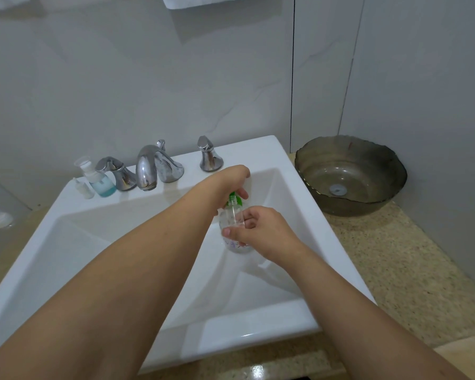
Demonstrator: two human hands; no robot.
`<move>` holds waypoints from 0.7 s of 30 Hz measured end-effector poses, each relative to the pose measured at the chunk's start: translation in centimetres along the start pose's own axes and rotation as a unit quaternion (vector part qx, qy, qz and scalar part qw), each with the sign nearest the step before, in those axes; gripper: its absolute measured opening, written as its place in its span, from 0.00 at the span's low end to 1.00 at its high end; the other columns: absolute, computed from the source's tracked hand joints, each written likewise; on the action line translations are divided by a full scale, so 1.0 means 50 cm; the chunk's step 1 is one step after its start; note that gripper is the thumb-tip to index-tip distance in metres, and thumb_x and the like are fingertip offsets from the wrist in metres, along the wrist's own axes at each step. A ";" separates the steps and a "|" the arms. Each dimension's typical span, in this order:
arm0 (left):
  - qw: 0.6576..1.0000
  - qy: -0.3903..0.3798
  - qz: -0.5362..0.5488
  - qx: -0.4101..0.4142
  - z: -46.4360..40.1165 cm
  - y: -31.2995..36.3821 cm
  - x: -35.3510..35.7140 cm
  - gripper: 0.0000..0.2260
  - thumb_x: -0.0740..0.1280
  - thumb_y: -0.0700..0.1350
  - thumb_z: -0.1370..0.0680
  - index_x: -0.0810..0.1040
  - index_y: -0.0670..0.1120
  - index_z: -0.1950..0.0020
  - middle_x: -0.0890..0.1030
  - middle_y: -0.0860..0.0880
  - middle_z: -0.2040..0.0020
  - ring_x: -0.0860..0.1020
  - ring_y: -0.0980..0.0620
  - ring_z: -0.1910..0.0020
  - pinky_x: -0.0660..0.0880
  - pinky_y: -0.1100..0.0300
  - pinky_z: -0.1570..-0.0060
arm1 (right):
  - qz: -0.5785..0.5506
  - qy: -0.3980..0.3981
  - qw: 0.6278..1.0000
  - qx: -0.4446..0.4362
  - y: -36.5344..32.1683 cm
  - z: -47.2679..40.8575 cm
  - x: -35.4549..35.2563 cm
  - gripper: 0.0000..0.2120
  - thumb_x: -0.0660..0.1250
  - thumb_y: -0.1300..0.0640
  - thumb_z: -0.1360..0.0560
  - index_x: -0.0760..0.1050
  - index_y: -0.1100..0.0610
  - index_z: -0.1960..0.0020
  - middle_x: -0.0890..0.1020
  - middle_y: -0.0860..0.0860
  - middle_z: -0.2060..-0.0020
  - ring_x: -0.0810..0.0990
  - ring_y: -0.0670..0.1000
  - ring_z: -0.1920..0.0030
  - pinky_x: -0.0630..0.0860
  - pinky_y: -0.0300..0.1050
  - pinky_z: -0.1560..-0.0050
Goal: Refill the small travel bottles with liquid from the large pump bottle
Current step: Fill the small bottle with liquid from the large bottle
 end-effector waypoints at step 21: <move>0.996 0.000 0.089 -0.032 -0.022 -0.035 0.021 0.23 0.54 0.54 0.21 0.86 0.42 0.51 0.77 0.42 0.43 0.76 0.33 0.41 0.70 0.31 0.39 | 0.059 0.006 0.998 0.001 0.008 -0.002 -0.004 0.14 0.76 0.49 0.31 0.77 0.53 0.51 0.82 0.49 0.56 0.83 0.48 0.57 0.80 0.47 0.51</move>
Point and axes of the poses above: each hand's wrist, its own z-axis away from the middle knuckle, its own x-axis out of the palm, y = z × x, the point moved 10 cm from there along -z, towards the middle knuckle
